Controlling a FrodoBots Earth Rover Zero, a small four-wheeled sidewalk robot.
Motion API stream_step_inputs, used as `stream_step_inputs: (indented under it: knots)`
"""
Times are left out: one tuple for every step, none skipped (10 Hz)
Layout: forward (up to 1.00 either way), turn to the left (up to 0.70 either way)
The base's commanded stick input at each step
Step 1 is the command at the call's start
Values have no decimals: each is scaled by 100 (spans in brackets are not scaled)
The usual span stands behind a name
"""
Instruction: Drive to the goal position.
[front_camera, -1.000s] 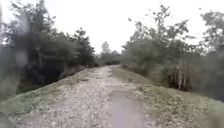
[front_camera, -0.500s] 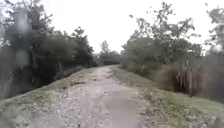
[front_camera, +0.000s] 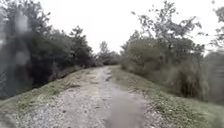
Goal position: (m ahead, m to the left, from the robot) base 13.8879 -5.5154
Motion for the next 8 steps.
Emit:
stream_step_inputs:
  knots:
    - [70,0]
    - [70,0]
    - [70,0]
    - [70,27]
    - [70,34]
    - [70,0]
    - [70,0]
    - [70,0]
